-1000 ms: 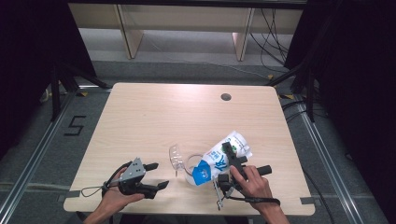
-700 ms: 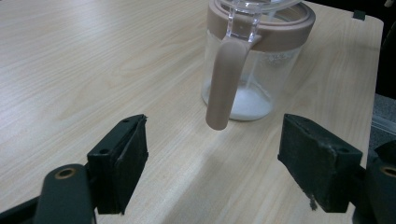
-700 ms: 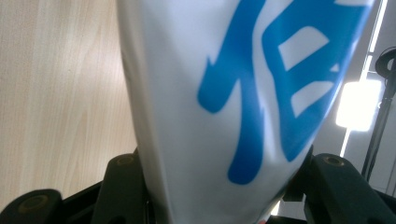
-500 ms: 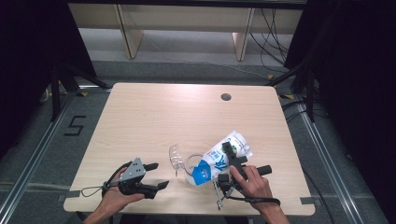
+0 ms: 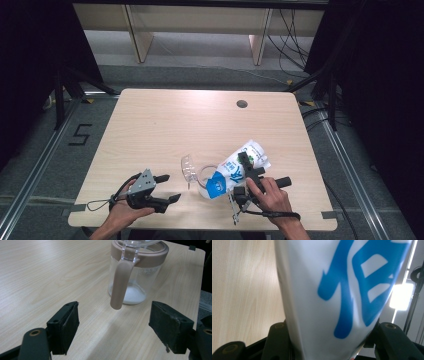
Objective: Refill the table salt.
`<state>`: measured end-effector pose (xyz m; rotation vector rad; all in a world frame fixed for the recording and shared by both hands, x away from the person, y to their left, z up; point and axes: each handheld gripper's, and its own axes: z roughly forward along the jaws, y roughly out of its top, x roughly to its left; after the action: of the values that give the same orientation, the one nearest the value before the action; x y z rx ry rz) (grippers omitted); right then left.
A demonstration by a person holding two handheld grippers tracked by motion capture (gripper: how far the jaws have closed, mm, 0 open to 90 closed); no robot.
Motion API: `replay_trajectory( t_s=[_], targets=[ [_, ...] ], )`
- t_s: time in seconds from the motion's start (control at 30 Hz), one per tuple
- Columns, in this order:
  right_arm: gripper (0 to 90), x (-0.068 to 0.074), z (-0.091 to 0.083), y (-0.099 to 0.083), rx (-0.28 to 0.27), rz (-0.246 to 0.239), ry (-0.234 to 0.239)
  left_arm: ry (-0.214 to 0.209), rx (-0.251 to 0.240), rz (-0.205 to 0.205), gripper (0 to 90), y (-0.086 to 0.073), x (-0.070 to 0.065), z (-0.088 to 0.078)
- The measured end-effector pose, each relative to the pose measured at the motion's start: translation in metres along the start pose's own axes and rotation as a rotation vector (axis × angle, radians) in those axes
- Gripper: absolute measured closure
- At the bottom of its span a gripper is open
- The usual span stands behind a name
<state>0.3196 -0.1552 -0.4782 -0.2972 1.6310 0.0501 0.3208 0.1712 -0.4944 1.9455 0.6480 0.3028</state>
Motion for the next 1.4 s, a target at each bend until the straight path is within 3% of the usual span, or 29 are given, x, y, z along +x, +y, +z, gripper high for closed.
replay_trajectory(
  t_s=[0.1, 0.63, 0.67, 0.73, 0.8, 0.83, 0.93, 0.97, 1.4],
  targets=[
    [50.6, -0.0022, -0.0004, 0.0001, 0.001, -0.03, 0.002, -0.001, 0.0, 0.001, 23.3, 0.0, -0.0001, 0.0],
    [50.7, -0.0008, -0.0005, -0.0003, 0.006, -0.011, 0.0, -0.001, 0.0, 0.0, 23.3, 0.0, -0.0001, 0.0],
    [50.8, -0.0025, -0.0004, -0.0001, 0.001, -0.033, -0.005, -0.001, 0.0, 0.0, 23.3, 0.0, -0.0001, 0.0],
    [50.8, -0.0008, -0.0005, -0.0003, 0.005, -0.013, 0.0, -0.001, 0.0, 0.001, 23.3, 0.0, 0.0, -0.0001],
    [50.9, -0.0024, -0.0004, -0.0001, 0.001, -0.032, -0.005, -0.001, 0.001, 0.001, 23.3, 0.0, -0.0001, -0.0002],
    [50.9, -0.0007, -0.0006, -0.0003, 0.007, -0.011, 0.0, -0.001, 0.001, 0.001, 23.3, 0.0, -0.0001, -0.0002],
    [51.1, -0.002, -0.0002, -0.0001, -0.001, -0.023, -0.008, -0.001, 0.0, 0.0, 23.3, 0.0, -0.0001, 0.0],
    [51.1, -0.0007, -0.0008, -0.0003, 0.006, -0.004, -0.008, -0.001, 0.001, 0.001, 23.3, 0.0, 0.0, -0.0002],
    [51.7, -0.0003, -0.0011, -0.0004, 0.008, -0.001, -0.002, 0.0, 0.001, -0.001, 23.3, -0.0001, -0.0001, 0.0001]
  ],
)
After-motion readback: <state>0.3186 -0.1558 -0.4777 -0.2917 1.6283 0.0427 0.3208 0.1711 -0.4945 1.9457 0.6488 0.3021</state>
